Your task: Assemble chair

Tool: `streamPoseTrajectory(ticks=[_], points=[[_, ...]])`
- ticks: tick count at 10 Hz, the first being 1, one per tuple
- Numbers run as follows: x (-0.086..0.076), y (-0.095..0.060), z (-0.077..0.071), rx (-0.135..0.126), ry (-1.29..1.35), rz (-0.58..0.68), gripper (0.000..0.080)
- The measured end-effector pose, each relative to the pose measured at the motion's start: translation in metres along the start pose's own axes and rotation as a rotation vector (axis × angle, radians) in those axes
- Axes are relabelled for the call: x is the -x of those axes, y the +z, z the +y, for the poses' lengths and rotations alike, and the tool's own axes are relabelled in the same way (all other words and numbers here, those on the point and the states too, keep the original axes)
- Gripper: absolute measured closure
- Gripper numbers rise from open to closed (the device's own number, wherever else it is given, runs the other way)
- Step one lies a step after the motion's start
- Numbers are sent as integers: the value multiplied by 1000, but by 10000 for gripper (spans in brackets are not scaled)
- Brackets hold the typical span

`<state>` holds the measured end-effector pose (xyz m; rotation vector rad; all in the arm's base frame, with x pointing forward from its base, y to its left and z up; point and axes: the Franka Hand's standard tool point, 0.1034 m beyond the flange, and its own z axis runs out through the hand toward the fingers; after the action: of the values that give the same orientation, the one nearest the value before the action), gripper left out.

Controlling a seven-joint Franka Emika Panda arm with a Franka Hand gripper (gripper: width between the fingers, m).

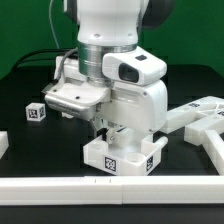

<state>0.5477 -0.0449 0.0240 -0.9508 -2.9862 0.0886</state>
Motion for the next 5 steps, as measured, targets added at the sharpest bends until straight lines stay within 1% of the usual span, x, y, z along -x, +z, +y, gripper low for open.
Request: streamPoseTrajectory(ticks=[2,3,4,5], points=[[0,1,-1,-13,-164,-2,771],[1,1,11,-46,-368,54,771],[10,-2,33,-41,-486,61,771],[15,-3,50,-36,-628,80,771]])
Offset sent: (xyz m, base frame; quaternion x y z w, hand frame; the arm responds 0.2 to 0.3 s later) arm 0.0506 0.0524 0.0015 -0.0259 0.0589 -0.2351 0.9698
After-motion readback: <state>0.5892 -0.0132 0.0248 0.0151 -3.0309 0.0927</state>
